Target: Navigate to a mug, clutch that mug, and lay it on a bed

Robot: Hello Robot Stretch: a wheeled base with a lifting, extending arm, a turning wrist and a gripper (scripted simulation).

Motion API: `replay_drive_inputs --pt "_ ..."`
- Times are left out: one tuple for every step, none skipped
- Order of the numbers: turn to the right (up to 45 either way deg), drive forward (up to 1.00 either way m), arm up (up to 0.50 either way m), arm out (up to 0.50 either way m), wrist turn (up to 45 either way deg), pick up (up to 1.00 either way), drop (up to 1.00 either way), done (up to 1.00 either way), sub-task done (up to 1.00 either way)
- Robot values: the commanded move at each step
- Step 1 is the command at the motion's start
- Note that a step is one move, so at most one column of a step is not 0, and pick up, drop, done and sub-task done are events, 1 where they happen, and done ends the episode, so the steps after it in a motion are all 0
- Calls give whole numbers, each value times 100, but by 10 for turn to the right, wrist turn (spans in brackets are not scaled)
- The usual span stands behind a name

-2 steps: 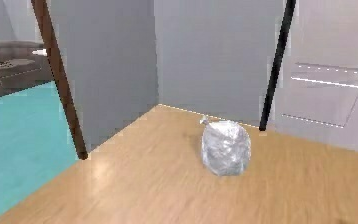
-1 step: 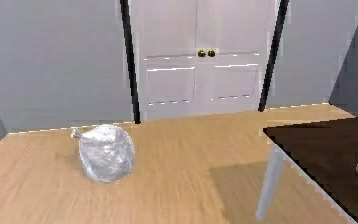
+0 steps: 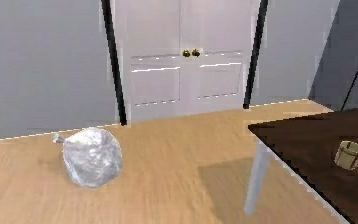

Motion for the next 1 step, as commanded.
replay_drive_inputs --pt "0 40 0 0 0 0 0 0 0"
